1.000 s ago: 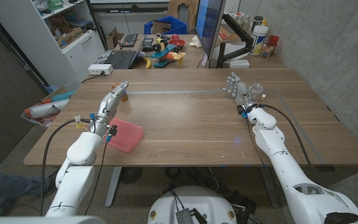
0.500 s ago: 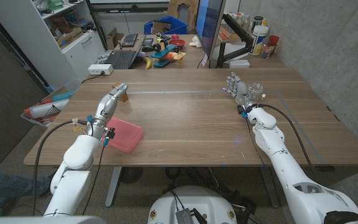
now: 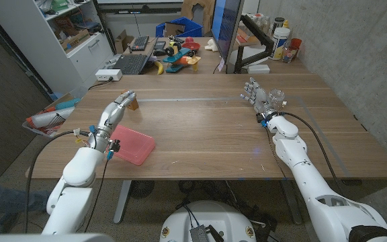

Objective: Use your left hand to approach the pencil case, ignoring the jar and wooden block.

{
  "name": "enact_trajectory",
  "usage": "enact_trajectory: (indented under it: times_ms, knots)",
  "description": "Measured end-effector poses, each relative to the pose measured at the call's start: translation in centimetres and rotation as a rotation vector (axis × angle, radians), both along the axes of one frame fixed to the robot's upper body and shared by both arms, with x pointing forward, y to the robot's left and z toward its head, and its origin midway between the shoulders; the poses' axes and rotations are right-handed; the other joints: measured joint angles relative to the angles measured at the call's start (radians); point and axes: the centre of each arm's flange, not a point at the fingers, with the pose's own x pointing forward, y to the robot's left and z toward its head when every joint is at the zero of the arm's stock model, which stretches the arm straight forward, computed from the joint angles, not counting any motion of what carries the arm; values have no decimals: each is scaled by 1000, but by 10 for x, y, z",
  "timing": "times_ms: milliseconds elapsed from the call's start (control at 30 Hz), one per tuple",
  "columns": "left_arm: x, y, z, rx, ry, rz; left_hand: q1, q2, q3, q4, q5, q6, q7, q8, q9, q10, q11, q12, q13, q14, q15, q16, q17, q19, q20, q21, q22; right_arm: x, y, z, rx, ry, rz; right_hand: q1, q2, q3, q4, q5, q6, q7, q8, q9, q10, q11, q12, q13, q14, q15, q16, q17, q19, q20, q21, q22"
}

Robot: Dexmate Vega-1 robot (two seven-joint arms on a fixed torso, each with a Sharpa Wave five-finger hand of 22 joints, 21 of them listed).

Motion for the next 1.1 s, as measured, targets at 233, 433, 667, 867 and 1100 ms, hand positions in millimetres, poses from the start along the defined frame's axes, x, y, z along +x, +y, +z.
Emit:
enact_trajectory:
  times_ms: [233,433,667,867,1100]
  knots:
    - [-5,3,1,20,4,27,0,0,3,-3,0,2,2,0,0,0,0,0,0,0,0,0,0,0,0,0,0,1,0,1,1,-2,0,0,0,0,0,0,0,0,0,0,0,0,0,0,0,0,0,0,0,0,0,0]
    - [-9,6,2,41,7,54,4,-4,3,-3,0,2,2,0,0,0,0,0,0,0,0,0,0,-6,6,0,0,2,1,2,0,-2,-1,0,0,0,0,0,0,0,0,0,0,0,0,0,0,0,0,-1,5,5,-3,0]
    - [-15,8,4,68,7,84,9,1,1,-5,0,2,2,0,0,0,0,0,0,0,0,0,0,-6,6,0,0,3,1,3,-1,-1,-2,0,0,0,0,0,0,0,0,0,0,0,0,0,0,0,0,-5,5,5,-8,0]
    - [-19,9,4,87,9,106,9,1,3,-11,0,2,2,0,0,0,0,0,0,0,0,0,0,-6,6,0,0,4,1,3,-1,-2,-3,0,0,-4,-4,0,0,0,0,0,0,0,0,0,0,0,0,-5,13,-2,-8,0]
    - [-23,9,4,119,13,140,9,1,3,-11,0,2,2,0,0,0,0,0,0,4,4,0,0,-6,5,-4,0,4,2,4,-3,-4,-4,0,0,-4,-4,0,0,0,0,0,0,0,0,0,0,0,0,-5,13,-2,-15,0]
